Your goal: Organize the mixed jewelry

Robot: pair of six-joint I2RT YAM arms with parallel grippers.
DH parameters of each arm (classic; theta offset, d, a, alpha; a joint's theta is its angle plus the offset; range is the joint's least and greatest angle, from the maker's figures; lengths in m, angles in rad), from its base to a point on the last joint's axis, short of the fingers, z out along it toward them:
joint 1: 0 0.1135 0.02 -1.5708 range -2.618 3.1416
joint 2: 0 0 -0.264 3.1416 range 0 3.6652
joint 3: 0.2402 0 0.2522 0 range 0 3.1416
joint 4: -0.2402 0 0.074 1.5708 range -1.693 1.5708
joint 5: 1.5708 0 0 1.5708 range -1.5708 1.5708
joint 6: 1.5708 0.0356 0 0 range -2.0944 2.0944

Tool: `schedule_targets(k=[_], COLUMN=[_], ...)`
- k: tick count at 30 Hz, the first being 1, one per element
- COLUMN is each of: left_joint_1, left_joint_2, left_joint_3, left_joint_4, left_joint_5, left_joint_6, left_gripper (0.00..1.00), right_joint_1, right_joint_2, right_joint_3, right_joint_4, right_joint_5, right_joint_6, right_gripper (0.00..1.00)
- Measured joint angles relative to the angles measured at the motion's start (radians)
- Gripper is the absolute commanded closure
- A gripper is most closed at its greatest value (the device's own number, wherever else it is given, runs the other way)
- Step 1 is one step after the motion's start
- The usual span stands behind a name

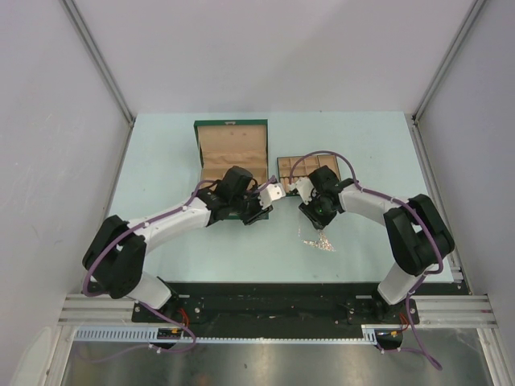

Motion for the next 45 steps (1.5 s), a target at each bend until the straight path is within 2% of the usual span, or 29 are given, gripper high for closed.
schedule_targets(k=[7, 10, 17, 27, 41, 44, 45], left_joint_1=[0.0, 0.0, 0.0, 0.0, 0.0, 0.0, 0.0], left_joint_2=[0.0, 0.0, -0.002, -0.029, -0.003, 0.015, 0.02], left_joint_3=[0.0, 0.0, -0.006, -0.033, -0.035, -0.035, -0.035], left_joint_4=[0.0, -0.001, -0.001, 0.004, 0.071, 0.081, 0.083], left_joint_5=[-0.011, -0.022, -0.026, -0.032, -0.012, -0.004, -0.002], left_joint_6=[0.0, 0.0, 0.0, 0.0, -0.001, -0.001, -0.001], left_gripper=[0.6, 0.6, 0.6, 0.6, 0.6, 0.6, 0.61], right_joint_1=[0.0, 0.002, 0.012, 0.019, 0.019, 0.019, 0.019], right_joint_2=[0.0, 0.0, 0.011, 0.003, -0.132, -0.132, -0.131], right_joint_3=[0.0, 0.0, 0.011, 0.013, 0.059, 0.06, 0.06], right_joint_4=[0.002, 0.002, 0.0, -0.003, -0.068, -0.084, -0.088], right_joint_5=[0.002, 0.005, 0.019, 0.04, 0.043, 0.043, 0.042], right_joint_6=[0.002, 0.007, 0.027, 0.031, 0.035, 0.035, 0.037], right_gripper=[0.73, 0.79, 1.0, 1.0, 1.0, 0.91, 0.84])
